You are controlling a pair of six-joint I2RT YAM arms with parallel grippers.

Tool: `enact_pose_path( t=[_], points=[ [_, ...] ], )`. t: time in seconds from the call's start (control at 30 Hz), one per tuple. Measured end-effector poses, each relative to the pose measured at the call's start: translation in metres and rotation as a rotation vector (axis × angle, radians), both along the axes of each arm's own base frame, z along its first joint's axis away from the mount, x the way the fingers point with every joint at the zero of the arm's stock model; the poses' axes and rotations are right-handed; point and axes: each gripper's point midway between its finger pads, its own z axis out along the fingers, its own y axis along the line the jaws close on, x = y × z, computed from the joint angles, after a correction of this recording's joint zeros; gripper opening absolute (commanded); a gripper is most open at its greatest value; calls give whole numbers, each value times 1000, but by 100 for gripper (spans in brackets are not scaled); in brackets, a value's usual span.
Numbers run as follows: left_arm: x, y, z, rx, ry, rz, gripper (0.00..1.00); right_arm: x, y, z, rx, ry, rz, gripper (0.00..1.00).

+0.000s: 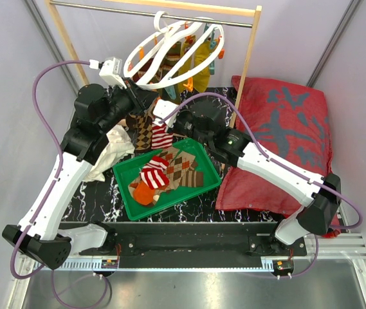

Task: Clip the socks to the hanger
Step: Clamp the sock onto the hanger.

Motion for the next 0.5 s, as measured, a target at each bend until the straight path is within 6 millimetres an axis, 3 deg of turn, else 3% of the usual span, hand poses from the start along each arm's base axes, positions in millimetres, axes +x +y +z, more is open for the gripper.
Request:
enact_pose_path(
  t=[0.5],
  points=[
    [1, 4, -3, 59, -32, 5, 6, 5, -3, 9, 12, -36, -25, 1]
  ],
)
